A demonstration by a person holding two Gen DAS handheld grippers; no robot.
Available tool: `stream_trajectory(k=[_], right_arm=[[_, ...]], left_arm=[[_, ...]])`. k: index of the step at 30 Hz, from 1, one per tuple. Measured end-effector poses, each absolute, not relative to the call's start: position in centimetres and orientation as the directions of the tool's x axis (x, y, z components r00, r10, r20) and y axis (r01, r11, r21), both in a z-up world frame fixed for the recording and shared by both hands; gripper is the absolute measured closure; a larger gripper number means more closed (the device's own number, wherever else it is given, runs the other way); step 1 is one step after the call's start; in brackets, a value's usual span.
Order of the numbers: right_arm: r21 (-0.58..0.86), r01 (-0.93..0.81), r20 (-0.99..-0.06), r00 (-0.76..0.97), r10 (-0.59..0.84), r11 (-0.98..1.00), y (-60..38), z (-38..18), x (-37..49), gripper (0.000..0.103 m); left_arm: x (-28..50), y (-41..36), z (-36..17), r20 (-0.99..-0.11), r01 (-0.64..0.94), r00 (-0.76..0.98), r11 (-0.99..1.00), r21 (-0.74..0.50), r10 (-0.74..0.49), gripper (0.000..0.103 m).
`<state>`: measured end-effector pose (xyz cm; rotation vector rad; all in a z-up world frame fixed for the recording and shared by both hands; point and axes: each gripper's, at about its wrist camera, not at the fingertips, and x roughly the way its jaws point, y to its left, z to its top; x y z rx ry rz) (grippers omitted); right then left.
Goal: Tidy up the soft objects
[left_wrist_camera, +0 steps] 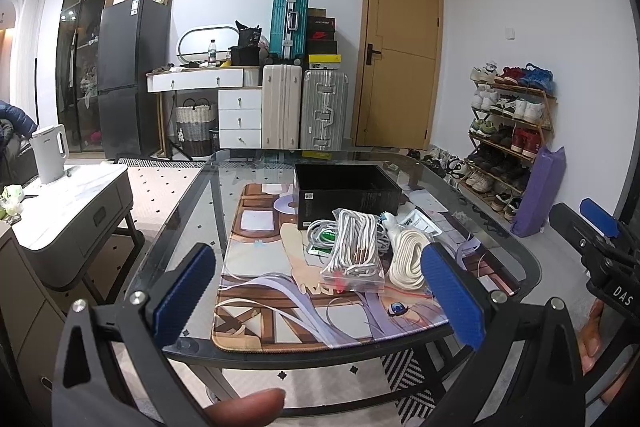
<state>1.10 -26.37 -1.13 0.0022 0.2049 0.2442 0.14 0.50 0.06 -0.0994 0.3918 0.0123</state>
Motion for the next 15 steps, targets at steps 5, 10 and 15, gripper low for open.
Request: stream_trajectory(k=[5,10,15], right_arm=[[0.028,-0.240,-0.202,0.949,0.240,0.970,-26.38,-1.12,1.12,0.000],[0.026,-0.239,-0.203,0.949,0.240,0.971,-26.44,-1.14,1.12,0.000],[0.029,-0.238,-0.204,0.950,0.238,0.971,-26.35,-1.41,1.19,0.000]], left_arm=[[0.01,0.66,0.10,-0.376,-0.035,0.927,0.995,-0.098,-0.004,0.000],[0.05,0.61,0.07,-0.378,-0.035,0.926,0.995,-0.098,-0.004,0.000],[-0.01,0.64,0.10,-0.377,-0.037,0.926,0.994,-0.101,-0.004,0.000]])
